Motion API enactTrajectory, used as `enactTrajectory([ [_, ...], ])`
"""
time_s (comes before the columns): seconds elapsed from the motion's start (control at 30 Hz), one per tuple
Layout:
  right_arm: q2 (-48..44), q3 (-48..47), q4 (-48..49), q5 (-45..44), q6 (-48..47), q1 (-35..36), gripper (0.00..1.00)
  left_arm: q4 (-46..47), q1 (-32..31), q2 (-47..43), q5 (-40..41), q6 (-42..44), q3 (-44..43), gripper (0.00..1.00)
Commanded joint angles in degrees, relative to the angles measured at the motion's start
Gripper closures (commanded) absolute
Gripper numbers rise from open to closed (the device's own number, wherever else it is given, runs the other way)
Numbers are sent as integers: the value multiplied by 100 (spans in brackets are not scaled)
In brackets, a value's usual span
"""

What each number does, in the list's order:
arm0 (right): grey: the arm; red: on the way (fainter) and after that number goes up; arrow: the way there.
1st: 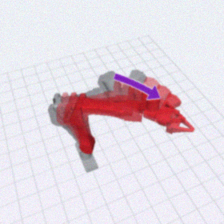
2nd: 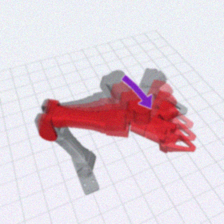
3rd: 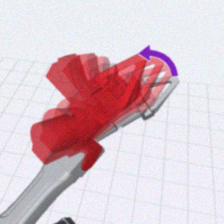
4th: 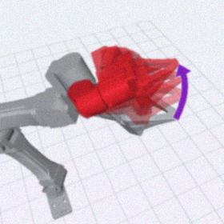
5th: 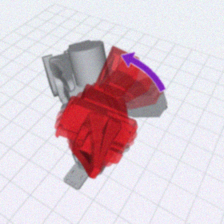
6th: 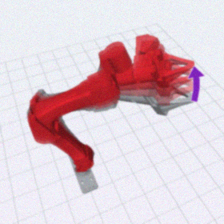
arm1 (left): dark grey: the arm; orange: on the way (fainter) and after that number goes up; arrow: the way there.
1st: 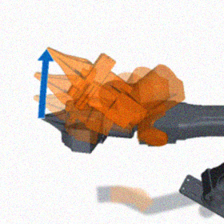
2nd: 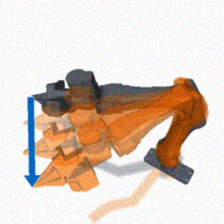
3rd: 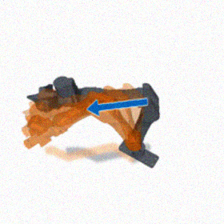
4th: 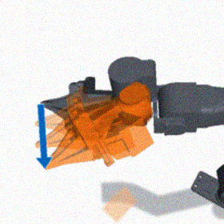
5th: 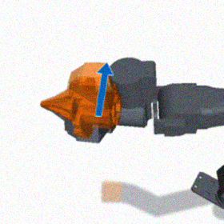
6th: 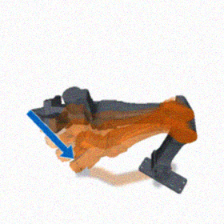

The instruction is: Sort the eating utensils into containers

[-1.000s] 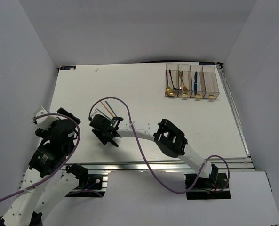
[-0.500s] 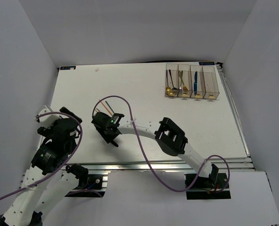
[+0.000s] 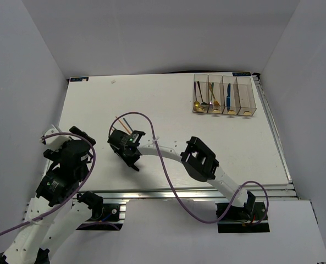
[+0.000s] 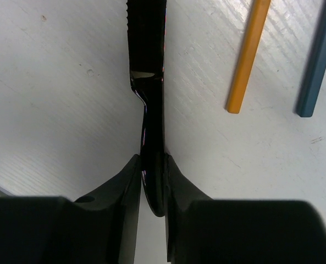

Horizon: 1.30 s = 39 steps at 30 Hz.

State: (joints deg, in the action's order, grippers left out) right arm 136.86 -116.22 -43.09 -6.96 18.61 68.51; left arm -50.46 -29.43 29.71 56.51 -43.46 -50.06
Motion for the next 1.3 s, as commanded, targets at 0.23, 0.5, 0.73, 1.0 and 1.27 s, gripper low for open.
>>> enactTrajectory([
  [0.23,255,575,-473,460,-59,92,100,203,-19,-71,-79,92,111,2],
  [0.5,-685,591,-193,-139,177,48,100,62,-19,8,18,-57,67,2],
  [0.73,-1574,1523,212,-297,327,-22,100,159,-19,-475,44,-39,155,2],
  [1.0,-2145,2077,468,-253,310,-145,100,115,-19,-379,35,-48,120,2],
  [1.27,-2259,2332,442,-341,310,-215,100,220,-19,-405,-8,13,172,2],
])
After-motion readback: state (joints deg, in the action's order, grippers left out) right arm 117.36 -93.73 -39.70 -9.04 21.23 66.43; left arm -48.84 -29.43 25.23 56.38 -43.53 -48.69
